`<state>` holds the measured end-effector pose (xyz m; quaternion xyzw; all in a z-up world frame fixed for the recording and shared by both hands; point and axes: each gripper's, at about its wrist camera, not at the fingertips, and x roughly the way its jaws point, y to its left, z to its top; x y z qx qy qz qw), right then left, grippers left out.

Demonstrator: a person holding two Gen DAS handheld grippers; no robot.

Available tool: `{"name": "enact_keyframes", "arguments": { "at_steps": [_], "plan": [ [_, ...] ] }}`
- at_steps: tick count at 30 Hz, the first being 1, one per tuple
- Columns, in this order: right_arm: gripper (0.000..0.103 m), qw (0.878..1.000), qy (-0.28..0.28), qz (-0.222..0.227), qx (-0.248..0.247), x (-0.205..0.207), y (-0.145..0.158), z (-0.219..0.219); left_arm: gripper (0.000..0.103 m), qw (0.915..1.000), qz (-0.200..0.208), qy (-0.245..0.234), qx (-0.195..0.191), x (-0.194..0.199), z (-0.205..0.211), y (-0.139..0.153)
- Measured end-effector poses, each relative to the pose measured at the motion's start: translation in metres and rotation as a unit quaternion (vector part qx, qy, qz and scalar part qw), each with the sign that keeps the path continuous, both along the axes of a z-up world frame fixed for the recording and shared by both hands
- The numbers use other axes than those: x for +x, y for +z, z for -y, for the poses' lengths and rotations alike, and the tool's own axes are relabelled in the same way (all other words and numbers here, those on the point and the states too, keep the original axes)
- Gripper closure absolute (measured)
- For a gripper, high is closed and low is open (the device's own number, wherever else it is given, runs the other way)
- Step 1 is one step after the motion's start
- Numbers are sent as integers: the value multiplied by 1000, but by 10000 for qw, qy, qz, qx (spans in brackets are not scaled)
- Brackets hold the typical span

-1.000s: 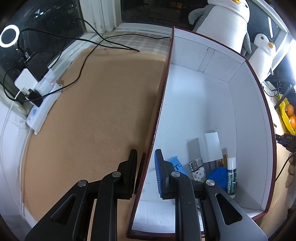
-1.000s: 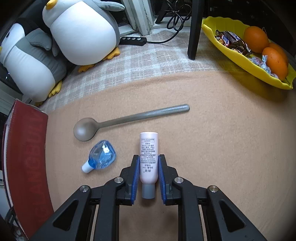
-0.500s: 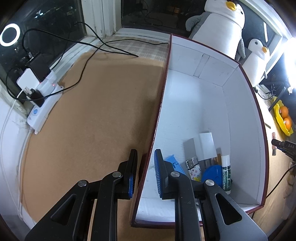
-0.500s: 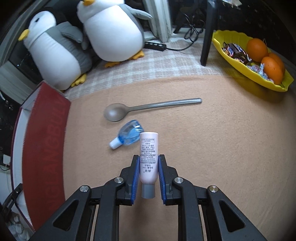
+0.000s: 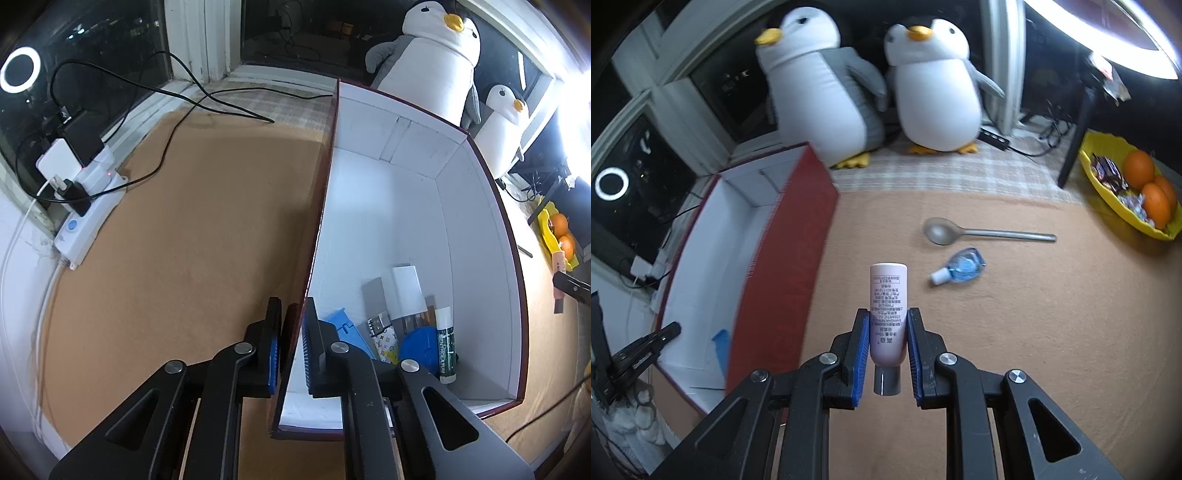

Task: Organize rigid objects
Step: 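Carry the lotion bottle into the box and open the right tool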

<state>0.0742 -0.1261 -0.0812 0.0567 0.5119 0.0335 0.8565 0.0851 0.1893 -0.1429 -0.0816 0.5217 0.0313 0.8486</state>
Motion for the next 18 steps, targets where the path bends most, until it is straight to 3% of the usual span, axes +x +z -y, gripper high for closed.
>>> {"name": "enact_keyframes", "arguments": {
  "at_steps": [18],
  "plan": [
    [85,9926,1183,132,232,-20,16,-105,97,9999,133,21,-81,-5,-3,0]
  ]
}}
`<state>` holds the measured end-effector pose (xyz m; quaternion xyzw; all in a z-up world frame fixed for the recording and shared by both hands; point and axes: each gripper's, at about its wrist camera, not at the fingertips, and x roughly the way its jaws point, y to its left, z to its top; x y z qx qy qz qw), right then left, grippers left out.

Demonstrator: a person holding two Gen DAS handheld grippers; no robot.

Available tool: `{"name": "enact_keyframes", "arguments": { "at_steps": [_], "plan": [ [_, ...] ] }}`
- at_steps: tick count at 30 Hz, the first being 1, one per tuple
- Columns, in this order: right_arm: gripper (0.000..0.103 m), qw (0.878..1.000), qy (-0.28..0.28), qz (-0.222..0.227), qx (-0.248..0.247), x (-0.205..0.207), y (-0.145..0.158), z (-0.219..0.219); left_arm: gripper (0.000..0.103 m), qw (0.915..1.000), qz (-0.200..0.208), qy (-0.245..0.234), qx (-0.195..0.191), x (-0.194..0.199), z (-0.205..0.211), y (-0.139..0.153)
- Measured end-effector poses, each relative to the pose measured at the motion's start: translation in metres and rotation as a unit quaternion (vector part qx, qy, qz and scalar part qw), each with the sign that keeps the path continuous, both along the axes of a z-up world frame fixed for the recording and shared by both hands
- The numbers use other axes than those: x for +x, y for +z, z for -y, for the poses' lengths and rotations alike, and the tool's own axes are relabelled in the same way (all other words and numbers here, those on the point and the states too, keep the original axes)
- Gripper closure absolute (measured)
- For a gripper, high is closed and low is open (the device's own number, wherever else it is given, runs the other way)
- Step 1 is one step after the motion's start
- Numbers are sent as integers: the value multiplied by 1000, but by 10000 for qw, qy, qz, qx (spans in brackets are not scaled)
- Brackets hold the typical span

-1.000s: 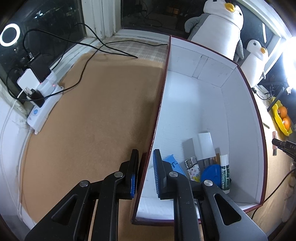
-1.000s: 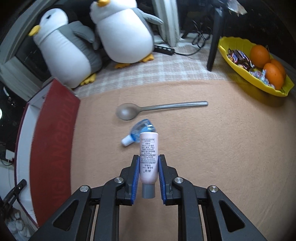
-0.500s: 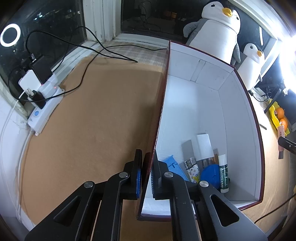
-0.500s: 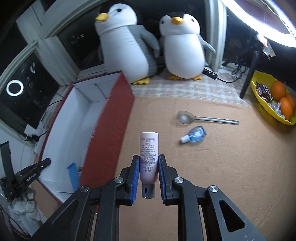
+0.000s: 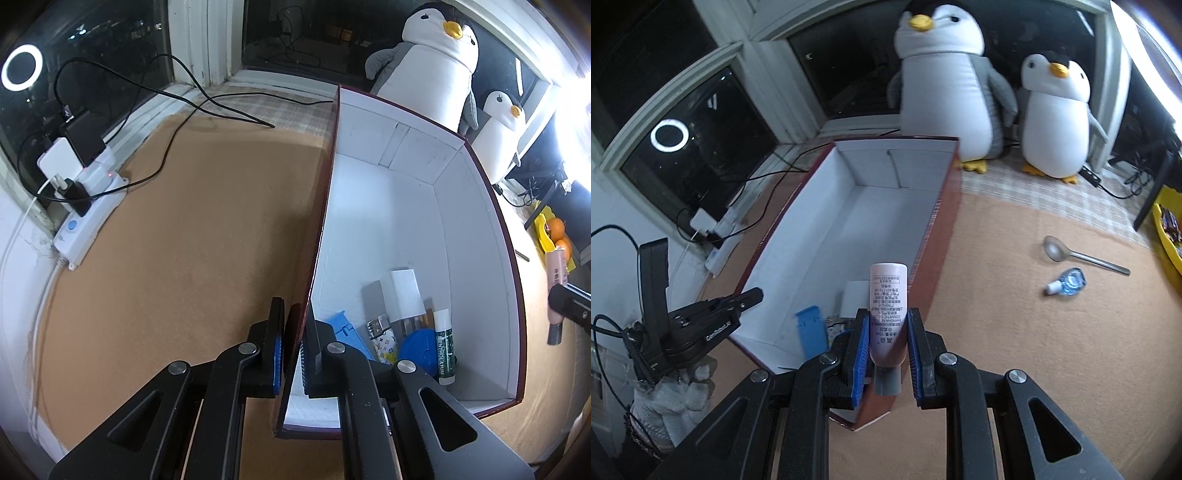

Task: Organize rigid objects
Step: 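Carry the lotion bottle into the box and open the right tool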

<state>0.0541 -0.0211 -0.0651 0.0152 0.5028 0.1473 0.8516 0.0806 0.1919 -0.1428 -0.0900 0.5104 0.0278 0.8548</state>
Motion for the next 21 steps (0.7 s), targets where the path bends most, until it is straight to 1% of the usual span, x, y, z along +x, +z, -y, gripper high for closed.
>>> {"name": "enact_keyframes", "arguments": {
  "at_steps": [3,12,21],
  "plan": [
    [85,9998,149,20,-101,-2,-3,-14,97,10000,10,7,-14,0,0,0],
    [85,9992,338,-9,-215,-2,-10,-35,97,10000,26,15,-32,0,0,0],
    [85,9983,461,-107,-345,-1,-21,-47,97,10000,26,18,-40,1,2,0]
  ]
}}
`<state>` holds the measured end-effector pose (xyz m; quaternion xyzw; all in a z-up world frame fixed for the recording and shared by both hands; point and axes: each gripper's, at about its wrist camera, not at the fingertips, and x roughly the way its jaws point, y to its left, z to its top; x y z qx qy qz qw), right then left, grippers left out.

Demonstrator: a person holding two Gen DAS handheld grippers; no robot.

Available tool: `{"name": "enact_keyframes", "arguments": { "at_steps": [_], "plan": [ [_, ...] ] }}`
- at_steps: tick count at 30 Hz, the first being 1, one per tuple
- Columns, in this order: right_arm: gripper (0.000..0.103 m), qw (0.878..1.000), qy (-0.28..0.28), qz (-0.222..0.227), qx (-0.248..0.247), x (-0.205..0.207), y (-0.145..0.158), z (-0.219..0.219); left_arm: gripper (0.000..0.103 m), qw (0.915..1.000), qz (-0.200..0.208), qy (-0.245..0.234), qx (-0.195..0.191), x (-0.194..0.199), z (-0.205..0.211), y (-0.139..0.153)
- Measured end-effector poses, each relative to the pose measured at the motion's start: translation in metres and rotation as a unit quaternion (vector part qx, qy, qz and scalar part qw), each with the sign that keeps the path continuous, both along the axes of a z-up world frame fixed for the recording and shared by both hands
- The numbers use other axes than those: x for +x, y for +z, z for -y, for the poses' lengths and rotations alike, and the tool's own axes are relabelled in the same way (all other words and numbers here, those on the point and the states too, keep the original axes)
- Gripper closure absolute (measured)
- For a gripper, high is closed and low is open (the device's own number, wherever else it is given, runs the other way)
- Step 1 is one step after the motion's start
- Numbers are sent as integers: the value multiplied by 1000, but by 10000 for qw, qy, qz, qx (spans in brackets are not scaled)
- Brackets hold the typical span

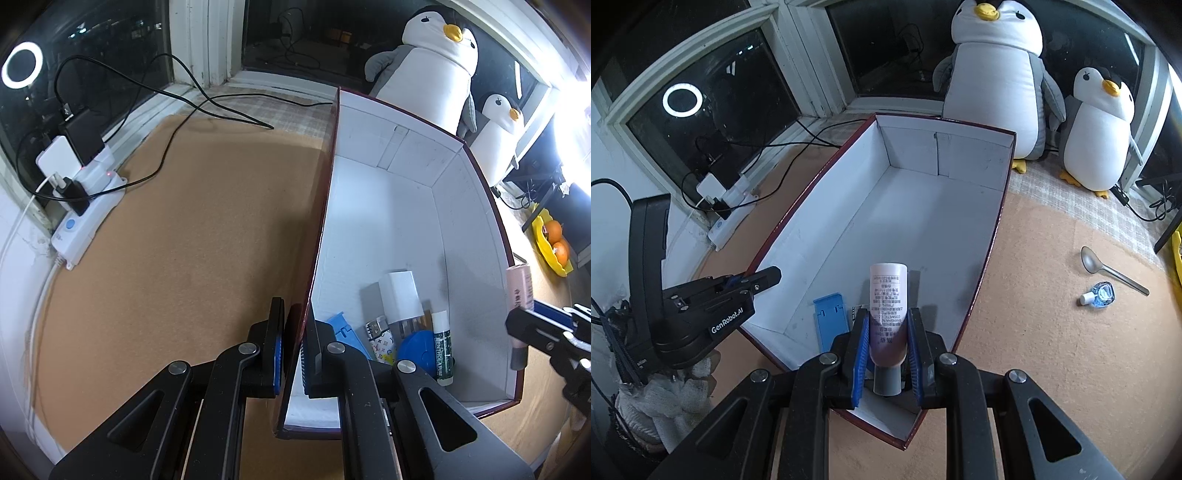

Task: Organize rigid objects
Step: 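Carry the lotion bottle into the box and open the right tool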

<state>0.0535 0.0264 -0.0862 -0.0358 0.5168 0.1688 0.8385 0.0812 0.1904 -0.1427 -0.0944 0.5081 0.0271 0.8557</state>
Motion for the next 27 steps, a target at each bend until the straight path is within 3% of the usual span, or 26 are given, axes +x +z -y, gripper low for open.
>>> {"name": "enact_keyframes", "arguments": {
  "at_steps": [20,24,27],
  "plan": [
    [84,9998,172,15,-37,5,-10,-8,97,10000,-44,34,46,1,0,0],
    [67,9998,177,63,-12,5,-9,-7,97,10000,-58,43,60,1,1,0],
    [61,9998,180,120,10,5,-7,-7,97,9999,-68,46,77,1,1,1]
  ]
}}
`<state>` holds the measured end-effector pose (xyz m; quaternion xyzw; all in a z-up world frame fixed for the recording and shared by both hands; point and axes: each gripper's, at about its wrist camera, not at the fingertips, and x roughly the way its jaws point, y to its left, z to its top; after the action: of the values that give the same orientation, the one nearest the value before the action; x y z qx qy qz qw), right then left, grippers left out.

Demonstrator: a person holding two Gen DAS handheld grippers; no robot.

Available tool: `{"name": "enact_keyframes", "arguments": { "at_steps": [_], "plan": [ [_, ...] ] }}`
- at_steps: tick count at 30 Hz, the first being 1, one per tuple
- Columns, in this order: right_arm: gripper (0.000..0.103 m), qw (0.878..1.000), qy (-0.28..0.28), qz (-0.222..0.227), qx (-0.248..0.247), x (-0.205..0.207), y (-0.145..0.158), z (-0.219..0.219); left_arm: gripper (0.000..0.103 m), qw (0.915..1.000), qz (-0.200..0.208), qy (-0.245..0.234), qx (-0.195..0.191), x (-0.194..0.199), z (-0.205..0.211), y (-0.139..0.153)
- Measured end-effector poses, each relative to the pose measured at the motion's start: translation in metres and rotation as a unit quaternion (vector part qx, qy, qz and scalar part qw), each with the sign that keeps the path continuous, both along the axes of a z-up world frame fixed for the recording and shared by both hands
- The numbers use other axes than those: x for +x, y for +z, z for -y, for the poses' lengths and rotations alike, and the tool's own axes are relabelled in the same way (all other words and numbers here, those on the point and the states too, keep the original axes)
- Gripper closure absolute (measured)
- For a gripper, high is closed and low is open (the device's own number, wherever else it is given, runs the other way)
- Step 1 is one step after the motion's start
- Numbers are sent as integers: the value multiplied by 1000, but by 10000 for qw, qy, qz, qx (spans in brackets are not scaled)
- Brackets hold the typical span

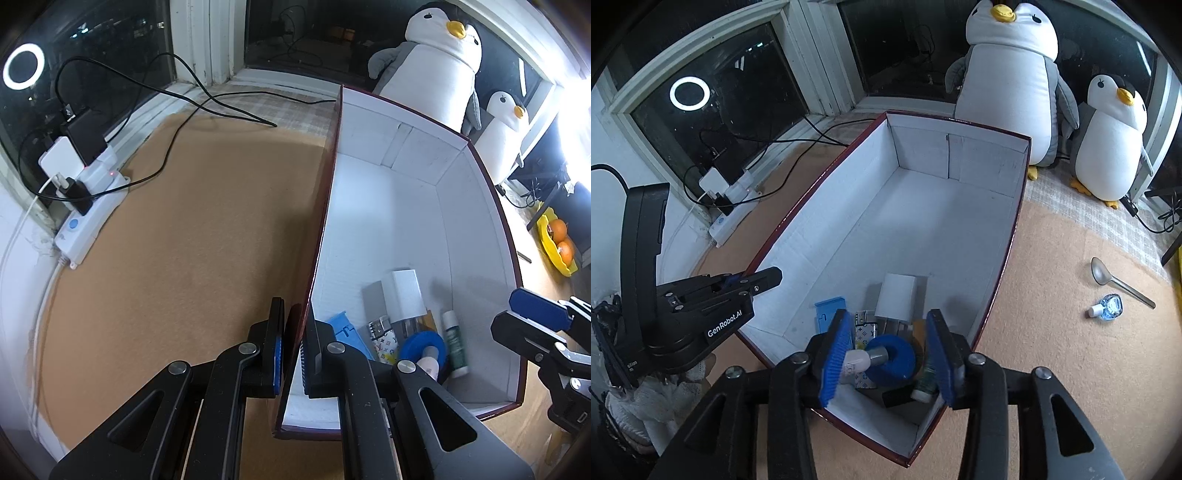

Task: Organize rigid objects
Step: 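Carry the lotion bottle into the box and open the right tool, then move the right tool to the blue eye-drop bottle and grasp it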

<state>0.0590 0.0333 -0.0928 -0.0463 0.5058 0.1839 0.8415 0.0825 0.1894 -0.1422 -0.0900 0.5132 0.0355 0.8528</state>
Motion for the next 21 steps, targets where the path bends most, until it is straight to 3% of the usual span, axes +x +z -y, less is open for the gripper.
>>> {"name": "enact_keyframes", "arguments": {
  "at_steps": [10,21],
  "plan": [
    [51,10000,6,39,49,0,3,1,97,10000,-29,10,18,0,0,0],
    [50,9998,-94,126,144,2,9,10,97,10000,-68,16,43,1,0,0]
  ]
}}
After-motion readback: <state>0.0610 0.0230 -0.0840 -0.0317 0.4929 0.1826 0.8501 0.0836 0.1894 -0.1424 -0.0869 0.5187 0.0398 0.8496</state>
